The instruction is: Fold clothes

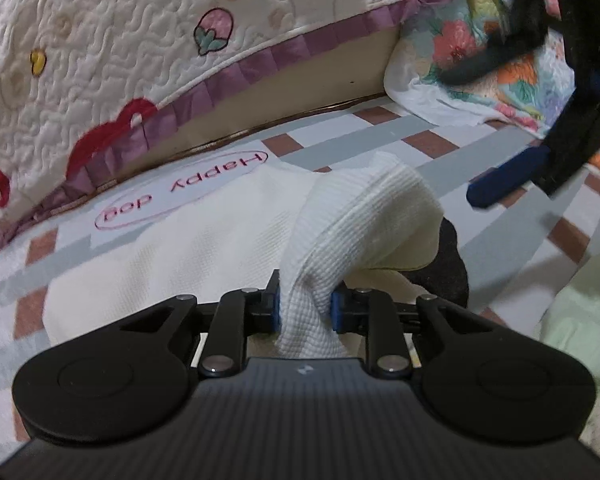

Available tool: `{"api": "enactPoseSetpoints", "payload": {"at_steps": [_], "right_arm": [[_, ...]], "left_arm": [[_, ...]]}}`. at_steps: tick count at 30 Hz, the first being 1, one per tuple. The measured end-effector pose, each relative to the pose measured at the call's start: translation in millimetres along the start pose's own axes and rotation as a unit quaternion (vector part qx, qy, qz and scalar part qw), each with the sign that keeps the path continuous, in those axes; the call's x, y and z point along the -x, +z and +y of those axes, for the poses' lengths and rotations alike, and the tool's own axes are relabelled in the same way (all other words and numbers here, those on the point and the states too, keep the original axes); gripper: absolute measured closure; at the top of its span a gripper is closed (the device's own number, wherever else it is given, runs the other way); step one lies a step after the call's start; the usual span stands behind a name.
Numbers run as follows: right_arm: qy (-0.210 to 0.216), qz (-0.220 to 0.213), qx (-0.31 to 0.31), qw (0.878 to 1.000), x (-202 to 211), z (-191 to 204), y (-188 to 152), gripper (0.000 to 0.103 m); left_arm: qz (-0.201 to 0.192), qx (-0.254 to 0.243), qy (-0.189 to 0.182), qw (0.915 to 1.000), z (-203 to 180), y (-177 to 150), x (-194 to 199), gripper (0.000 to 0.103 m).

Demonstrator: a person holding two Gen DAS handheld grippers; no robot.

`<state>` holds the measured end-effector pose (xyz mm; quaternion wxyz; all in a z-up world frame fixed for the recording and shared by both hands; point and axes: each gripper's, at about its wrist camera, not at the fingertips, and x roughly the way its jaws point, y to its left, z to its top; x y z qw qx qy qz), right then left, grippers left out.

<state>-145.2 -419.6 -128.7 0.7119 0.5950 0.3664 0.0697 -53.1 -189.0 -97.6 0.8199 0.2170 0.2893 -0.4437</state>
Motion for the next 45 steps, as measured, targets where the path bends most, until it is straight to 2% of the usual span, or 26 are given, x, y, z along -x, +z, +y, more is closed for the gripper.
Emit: {"api": "enactPoseSetpoints", "payload": {"at_steps": [3, 7, 9, 11, 13, 14, 15, 16, 18, 20, 21, 22, 24, 26, 27, 28, 30, 33, 34, 35, 37, 41, 43, 45], "right_arm": [[-0.009, -0.003, -0.01, 1.0, -14, -1, 1, 0.03], [-0.022, -0.008, -0.024, 0.999, -32, -1, 3, 0.029], [-0.028, -0.01, -0.031, 0.999, -41, -2, 4, 0.025], [-0.034, -0.012, -0.038, 0.999, -51, -2, 5, 0.021], [-0.04, -0.014, -0.045, 0.998, -60, -2, 6, 0.022], [-0.041, -0.017, -0.039, 0.998, -64, -2, 6, 0.033], [-0.032, -0.023, -0.001, 0.999, -65, 0, 4, 0.046], [-0.024, -0.03, 0.036, 0.999, -65, 1, 3, 0.066], [-0.008, -0.042, 0.111, 0.993, -67, 5, -1, 0.069], [0.018, -0.053, 0.179, 0.982, -67, -3, -6, 0.07], [0.024, -0.055, 0.218, 0.974, -67, -13, -9, 0.07], [0.009, -0.053, 0.248, 0.967, -69, -24, -12, 0.07], [-0.042, -0.059, 0.275, 0.959, -74, -49, -14, 0.07], [-0.026, -0.064, 0.255, 0.965, -69, -62, -11, 0.071], [-0.017, -0.067, 0.245, 0.967, -67, -68, -9, 0.071], [-0.013, -0.067, 0.24, 0.968, -66, -71, -8, 0.067], [-0.033, -0.055, 0.263, 0.963, -67, -59, -10, 0.062], [-0.064, -0.039, 0.27, 0.96, -61, -46, -10, 0.055], [-0.079, -0.04, 0.266, 0.96, -57, -43, -12, 0.047], [-0.106, -0.051, 0.266, 0.957, -51, -42, -17, 0.028], [-0.156, -0.073, 0.266, 0.949, -39, -39, -28, 0.019], [-0.156, -0.119, 0.3, 0.934, -21, -25, -48, 0.032], [-0.162, -0.113, 0.327, 0.924, -24, -17, -56, 0.032], [-0.162, -0.103, 0.358, 0.914, -34, -9, -59, 0.04]], "left_arm": [[-0.014, -0.025, 0.017, 0.9994, -7, 2, 0, 0.082], [-0.012, -0.069, 0.009, 0.9975, -14, 7, 4, 0.082], [-0.004, -0.101, 0.009, 0.9949, -20, 9, 3, 0.083], [0.004, -0.156, 0.017, 0.9876, -29, 9, 3, 0.084], [0.0, -0.224, 0.041, 0.9738, -40, 4, 5, 0.084], [-0.004, -0.261, 0.053, 0.9638, -47, 1, 7, 0.084], [-0.002, -0.268, 0.051, 0.9622, -48, 0, 9, 0.084], [0.002, -0.264, 0.046, 0.9635, -46, 1, 13, 0.081], [-0.001, -0.246, 0.012, 0.9693, -36, 2, 26, 0.077], [0.007, -0.213, -0.058, 0.9752, -22, 0, 38, 0.062], [0.022, -0.195, -0.078, 0.9774, -14, -1, 40, 0.052], [0.037, -0.177, -0.097, 0.9787, -5, -3, 41, 0.051], [0.055, -0.144, -0.091, 0.9838, 10, -9, 40, 0.051], [0.056, -0.086, -0.079, 0.9916, 32, -15, 34, 0.051], [0.058, -0.05, -0.086, 0.9934, 42, -18, 29, 0.051], [0.06, -0.014, -0.092, 0.9939, 53, -20, 25, 0.051], [0.064, 0.057, -0.103, 0.9909, 73, -24, 15, 0.051], [0.103, 0.064, -0.101, 0.9874, 77, -36, -5, 0.051], [0.119, 0.061, -0.092, 0.9867, 76, -43, -9, 0.051], [0.134, 0.059, -0.083, 0.9857, 74, -49, -13, 0.051], [0.149, 0.061, -0.076, 0.984, 75, -60, -16, 0.051], [0.137, 0.105, -0.089, 0.9811, 90, -61, -6, 0.051], [0.123, 0.112, -0.085, 0.9824, 97, -59, 1, 0.051], [0.11, 0.124, -0.08, 0.9829, 105, -57, 6, 0.051]]}}
